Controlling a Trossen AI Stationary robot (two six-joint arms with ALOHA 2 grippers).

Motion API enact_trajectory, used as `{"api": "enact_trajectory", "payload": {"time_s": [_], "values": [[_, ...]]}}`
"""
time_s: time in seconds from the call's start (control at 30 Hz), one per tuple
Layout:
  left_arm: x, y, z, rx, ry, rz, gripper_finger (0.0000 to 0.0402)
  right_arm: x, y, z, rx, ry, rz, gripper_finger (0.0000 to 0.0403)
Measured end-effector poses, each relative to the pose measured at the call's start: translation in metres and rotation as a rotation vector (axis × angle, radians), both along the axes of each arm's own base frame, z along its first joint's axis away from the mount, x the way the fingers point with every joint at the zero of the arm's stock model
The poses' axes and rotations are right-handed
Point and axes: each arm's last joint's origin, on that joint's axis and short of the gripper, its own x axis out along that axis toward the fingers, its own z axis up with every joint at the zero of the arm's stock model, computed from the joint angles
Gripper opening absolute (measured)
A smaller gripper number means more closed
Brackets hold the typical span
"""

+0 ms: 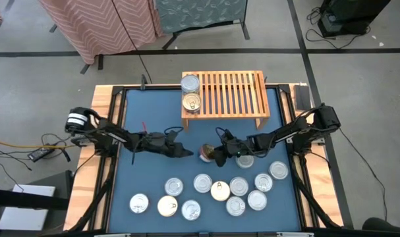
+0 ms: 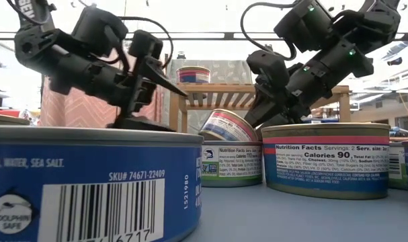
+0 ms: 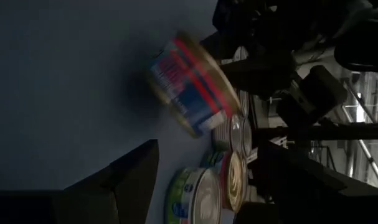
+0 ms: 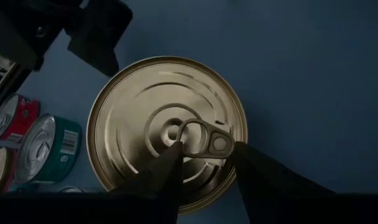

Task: Stack canned seafood by type on shelf
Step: Stack the blue tuna can on top of the blue tuna can on the shelf

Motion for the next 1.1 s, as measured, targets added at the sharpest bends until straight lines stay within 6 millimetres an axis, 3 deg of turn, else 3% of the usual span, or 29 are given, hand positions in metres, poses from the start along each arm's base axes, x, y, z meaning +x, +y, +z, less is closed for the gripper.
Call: {"api": "enact_trajectory", "payload": {"time_s": [0.2,0.3,0.43,0.57,0.8,0.97,1.1], "values": [[0.030,-0.003,-0.001,-0.053,-0.007,0.013,0.0277,0.000,-0.001,0.000,-0.001,-0.003,-0.004,0.0148],[0.036,-0.006,-0.008,-0.135,0.025,0.008,0.0277,0.001,-0.001,0.001,-0.010,-0.008,-0.011,0.0148],[0.027,-0.009,-0.019,-0.242,0.073,0.106,0.0277,0.000,-0.002,0.001,-0.024,-0.010,-0.028,0.0148],[0.020,-0.009,-0.019,-0.335,0.011,0.219,0.0277,0.001,-0.002,0.001,-0.033,-0.015,-0.031,0.0148],[0.031,-0.012,-0.010,-0.365,-0.023,0.178,0.0277,0.001,-0.002,0.002,-0.055,-0.024,-0.024,0.0148],[0.013,-0.008,-0.021,-0.384,-0.010,0.184,0.0277,0.008,0.009,0.015,-0.048,-0.156,0.130,0.0148],[0.000,-0.008,-0.026,-0.444,-0.024,0.212,0.0277,0.006,0.015,0.002,-0.035,-0.077,0.167,0.0142]]}}
